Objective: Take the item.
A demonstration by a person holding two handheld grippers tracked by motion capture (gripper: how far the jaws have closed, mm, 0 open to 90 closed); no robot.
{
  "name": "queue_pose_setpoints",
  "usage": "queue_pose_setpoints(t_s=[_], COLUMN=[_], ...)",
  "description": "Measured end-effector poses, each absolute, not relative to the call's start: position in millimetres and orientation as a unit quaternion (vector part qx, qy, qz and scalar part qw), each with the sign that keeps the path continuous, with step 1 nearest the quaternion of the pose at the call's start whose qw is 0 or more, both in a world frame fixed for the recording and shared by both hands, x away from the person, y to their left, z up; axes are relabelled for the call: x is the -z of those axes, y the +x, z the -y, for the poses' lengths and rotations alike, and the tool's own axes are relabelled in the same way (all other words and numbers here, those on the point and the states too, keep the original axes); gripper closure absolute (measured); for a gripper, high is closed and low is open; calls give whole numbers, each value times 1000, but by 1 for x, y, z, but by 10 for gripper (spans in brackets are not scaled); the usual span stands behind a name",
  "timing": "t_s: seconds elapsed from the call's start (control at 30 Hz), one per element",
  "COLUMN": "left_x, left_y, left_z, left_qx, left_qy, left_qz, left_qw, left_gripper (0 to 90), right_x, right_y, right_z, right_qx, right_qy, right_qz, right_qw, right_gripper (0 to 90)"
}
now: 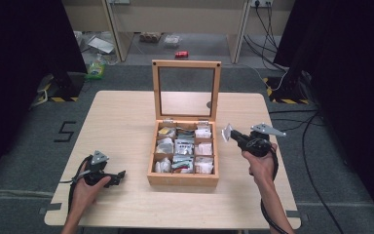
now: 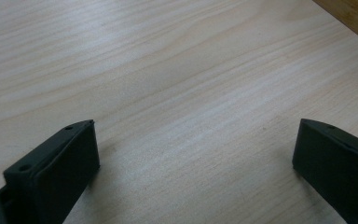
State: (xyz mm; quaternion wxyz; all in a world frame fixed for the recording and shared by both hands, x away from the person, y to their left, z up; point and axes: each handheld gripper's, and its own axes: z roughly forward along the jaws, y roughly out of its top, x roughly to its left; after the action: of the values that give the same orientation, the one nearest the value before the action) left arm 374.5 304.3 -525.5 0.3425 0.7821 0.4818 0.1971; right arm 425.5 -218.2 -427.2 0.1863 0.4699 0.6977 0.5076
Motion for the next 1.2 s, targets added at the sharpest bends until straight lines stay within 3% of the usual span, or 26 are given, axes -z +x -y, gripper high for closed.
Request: queue_pose_setpoints(t_s=[1.2], left_x=[526], left_y=[375], left_z=[-304], left_qx=[-197], left_qy=[782], left_qz=[-482], left_qw=[343], left_gripper=[0], right_x=[465], right_y=[432], right_z=[212], right_qx=[-456], right_qy=[486], right_qz=[-727], right_qw=[166], right_gripper=[879])
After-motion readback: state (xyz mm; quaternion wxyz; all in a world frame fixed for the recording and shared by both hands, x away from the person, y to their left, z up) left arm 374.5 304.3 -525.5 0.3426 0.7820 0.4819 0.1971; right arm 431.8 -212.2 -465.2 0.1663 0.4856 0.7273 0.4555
